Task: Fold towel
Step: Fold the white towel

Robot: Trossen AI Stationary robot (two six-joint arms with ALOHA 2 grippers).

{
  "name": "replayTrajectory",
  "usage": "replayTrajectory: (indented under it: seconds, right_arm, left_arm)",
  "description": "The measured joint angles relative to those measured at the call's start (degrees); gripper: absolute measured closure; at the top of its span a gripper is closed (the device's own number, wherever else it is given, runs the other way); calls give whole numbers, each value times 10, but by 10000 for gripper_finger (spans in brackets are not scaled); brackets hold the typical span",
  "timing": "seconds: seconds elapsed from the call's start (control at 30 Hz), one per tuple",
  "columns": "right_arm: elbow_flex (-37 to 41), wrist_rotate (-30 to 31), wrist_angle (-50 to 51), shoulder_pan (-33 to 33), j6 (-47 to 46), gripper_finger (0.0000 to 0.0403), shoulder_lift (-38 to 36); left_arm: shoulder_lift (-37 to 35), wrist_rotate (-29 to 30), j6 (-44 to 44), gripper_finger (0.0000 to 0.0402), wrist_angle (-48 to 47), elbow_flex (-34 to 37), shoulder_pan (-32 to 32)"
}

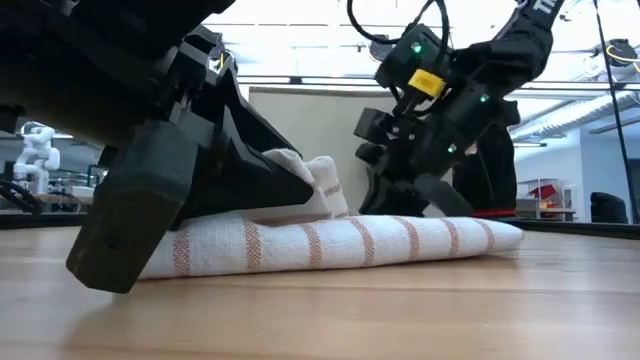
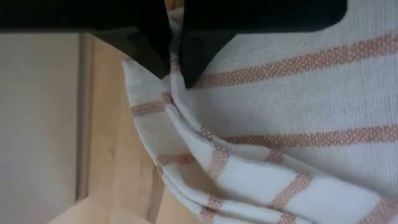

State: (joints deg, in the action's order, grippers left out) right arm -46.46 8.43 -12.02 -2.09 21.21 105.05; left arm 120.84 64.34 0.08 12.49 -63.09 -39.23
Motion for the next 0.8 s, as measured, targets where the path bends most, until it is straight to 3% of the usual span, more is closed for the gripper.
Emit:
replayTrajectory:
  seconds: [0.2, 0.43, 0.6, 0.8]
  right_arm:
    - [-11, 40, 87, -28, -1, 398, -70]
    - [-76, 14, 357, -55, -74, 399, -156]
    - [-108, -31, 460, -58, -115, 398, -173]
    - [-136, -190, 510, -63, -125, 398, -174]
  left_arm:
    - [0, 25, 2, 218, -5, 0, -3]
    - [0, 172, 13, 218, 0, 0, -11]
    - [0, 172, 22, 218, 1, 0, 0]
    - [0, 178, 20, 218, 8, 0, 11]
